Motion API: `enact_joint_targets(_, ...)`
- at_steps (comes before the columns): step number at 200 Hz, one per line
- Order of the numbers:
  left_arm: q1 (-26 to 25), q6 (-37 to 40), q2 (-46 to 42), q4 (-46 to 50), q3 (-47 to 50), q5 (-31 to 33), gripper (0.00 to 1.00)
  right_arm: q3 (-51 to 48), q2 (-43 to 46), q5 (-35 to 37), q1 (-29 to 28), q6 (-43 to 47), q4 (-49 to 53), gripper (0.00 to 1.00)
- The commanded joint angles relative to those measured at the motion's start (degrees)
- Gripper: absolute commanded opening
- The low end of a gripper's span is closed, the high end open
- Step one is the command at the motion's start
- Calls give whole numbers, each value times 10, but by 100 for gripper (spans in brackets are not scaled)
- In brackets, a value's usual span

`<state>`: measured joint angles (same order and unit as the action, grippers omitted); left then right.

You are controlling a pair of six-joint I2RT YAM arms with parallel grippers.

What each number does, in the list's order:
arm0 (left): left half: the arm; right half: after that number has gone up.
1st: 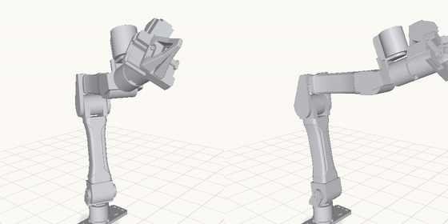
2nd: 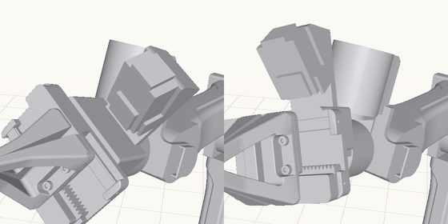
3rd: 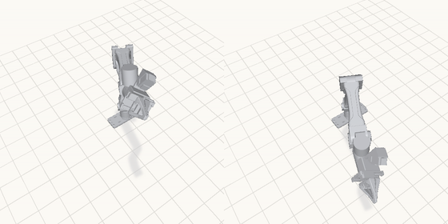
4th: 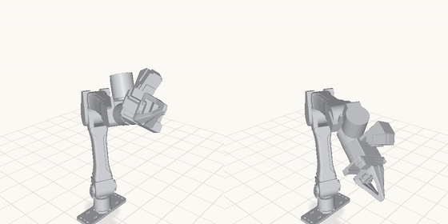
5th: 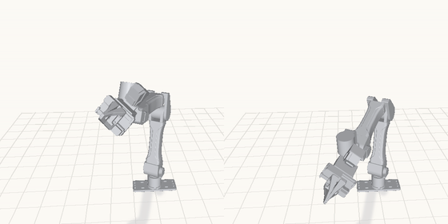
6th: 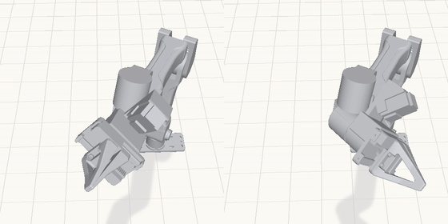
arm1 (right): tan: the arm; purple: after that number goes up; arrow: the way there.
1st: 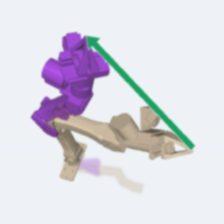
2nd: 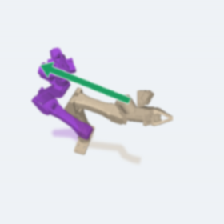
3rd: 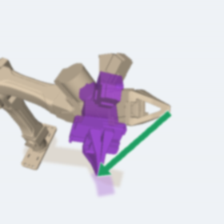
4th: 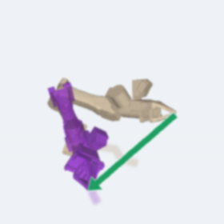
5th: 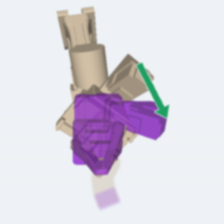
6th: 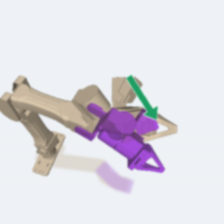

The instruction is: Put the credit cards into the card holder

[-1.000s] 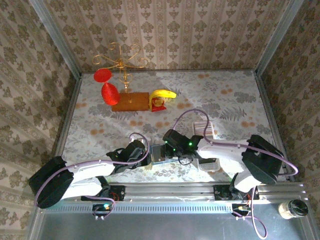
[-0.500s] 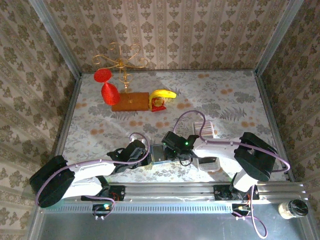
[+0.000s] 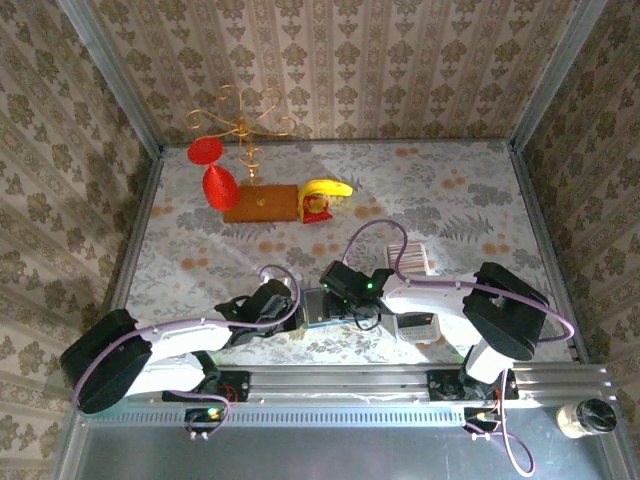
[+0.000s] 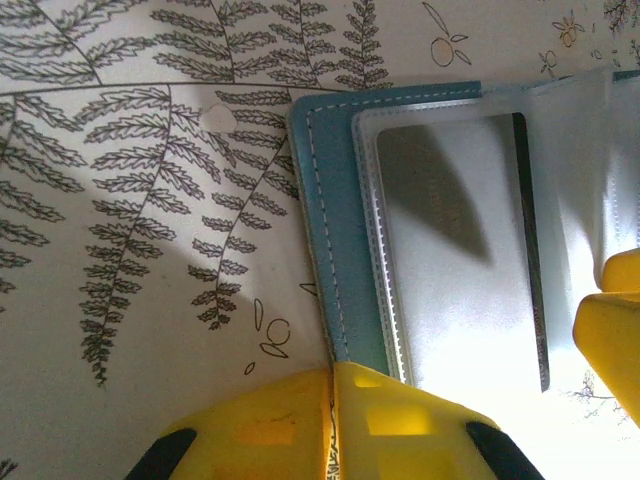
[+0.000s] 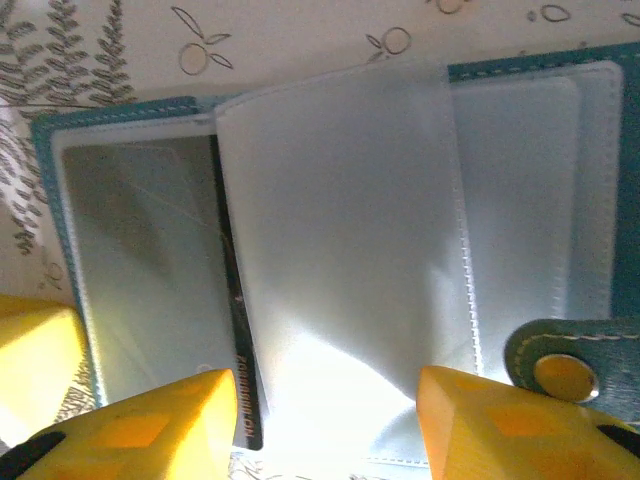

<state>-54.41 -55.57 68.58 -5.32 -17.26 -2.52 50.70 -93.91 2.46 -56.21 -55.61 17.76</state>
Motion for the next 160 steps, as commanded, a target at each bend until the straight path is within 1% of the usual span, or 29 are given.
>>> enact_joint_targets(1, -7, -9, 35, -23, 12, -17, 11, 5, -13, -12, -6, -21, -18, 51)
enact_joint_targets(60, -8, -13, 47, -39, 13, -22, 9, -9, -4, -25, -7, -46, -79, 49)
enact_joint_targets(88, -11, -24, 37, -46, 22, -10, 6, -13, 4, -25, -7, -52, -98, 48)
enact_joint_targets(132, -17, -32, 29, -61, 33, 0, 5, -19, -3, -35, -8, -69, -124, 47)
enact_joint_targets(146, -16, -31, 18, -52, 37, 11, 5, -23, -1, -35, -9, -76, -134, 47)
enact_joint_targets(160, -16, -31, -8, -3, 30, 37, 3, -24, 3, -34, -9, -79, -135, 46)
